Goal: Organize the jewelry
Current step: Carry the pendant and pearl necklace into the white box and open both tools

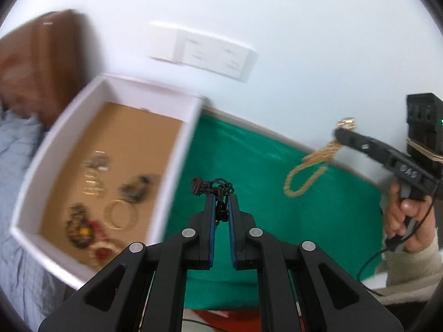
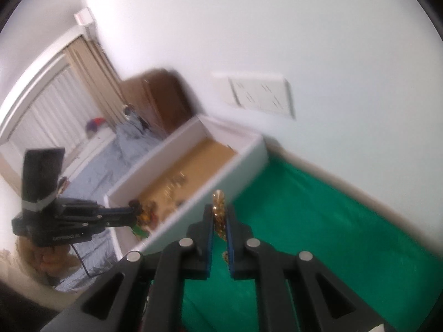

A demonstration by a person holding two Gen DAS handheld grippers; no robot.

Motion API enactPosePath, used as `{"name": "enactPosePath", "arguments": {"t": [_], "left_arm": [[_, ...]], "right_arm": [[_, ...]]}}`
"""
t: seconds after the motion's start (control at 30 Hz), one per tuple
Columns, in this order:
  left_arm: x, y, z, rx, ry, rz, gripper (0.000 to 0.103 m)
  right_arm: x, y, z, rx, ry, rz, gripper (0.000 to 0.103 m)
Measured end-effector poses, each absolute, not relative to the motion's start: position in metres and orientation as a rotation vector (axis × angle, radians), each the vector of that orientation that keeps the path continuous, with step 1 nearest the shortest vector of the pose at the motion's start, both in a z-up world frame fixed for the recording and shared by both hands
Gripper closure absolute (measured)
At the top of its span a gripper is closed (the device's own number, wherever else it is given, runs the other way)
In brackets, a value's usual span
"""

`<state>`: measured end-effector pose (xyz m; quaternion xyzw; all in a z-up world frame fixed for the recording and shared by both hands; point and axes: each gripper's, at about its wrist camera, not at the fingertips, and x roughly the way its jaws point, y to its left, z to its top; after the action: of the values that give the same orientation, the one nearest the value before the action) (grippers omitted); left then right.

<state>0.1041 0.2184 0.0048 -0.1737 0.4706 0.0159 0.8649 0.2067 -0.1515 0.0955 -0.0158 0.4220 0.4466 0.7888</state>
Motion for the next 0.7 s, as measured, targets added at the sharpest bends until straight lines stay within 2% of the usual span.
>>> {"name": "enactPosePath", "arguments": {"t": [0.13,0.3,0.5,0.7], "left_arm": [[0.088,0.272,0.016,-0.353,0.941,0.204,0.097],[0.075,0.325,0.002,-0.372,0.937,0.352,0.097],[0.073,0.363,-0.041,-0.430,0.993,0.451,0.096],[0.069,0.390,-0.092,-0.499,1.052,0.510,0.096]], "right_arm": [[0.218,-0.108,0.122,-0.044,0.859,1.058,0.095],[0.234,-0.037,0.128,-0.076,0.843,1.154,0.095],[0.233,0.049,0.101,-0.135,0.900,1.254,0.095],[0.209,0.116,0.052,-0.225,0.992,1.325,0.095]]}}
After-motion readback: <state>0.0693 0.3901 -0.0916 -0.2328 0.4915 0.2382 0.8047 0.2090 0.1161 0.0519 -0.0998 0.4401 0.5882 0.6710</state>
